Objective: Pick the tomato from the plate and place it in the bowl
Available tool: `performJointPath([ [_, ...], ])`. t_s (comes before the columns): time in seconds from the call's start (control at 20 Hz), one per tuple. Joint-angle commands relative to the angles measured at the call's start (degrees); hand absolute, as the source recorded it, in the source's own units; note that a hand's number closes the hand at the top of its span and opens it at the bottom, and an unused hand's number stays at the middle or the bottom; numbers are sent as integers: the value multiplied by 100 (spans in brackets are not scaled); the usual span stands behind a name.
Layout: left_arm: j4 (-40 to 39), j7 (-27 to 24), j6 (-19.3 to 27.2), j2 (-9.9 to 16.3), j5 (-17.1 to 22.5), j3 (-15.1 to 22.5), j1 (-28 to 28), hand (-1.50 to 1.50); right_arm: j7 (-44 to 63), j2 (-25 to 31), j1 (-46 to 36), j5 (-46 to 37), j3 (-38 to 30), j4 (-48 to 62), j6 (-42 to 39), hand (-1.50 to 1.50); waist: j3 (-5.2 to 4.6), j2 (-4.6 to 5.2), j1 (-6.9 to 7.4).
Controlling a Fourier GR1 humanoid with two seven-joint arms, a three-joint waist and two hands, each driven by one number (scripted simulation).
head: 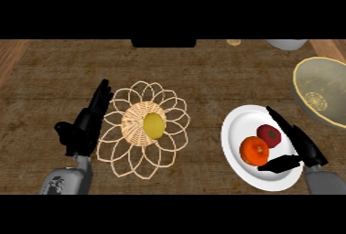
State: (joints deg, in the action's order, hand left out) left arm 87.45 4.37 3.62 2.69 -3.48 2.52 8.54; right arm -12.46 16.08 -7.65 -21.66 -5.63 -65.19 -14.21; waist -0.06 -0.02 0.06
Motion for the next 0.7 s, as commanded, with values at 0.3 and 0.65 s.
performJointPath([
  [0.3,-113,-233,-186,64,137,-159,-82,0,-1024,166,-198,-911,652,314,146,150,5,6,3],
  [0.65,-462,19,66,-47,-102,-176,461,0,-1435,345,571,-426,594,-520,-599,150,2,-2,-88],
])
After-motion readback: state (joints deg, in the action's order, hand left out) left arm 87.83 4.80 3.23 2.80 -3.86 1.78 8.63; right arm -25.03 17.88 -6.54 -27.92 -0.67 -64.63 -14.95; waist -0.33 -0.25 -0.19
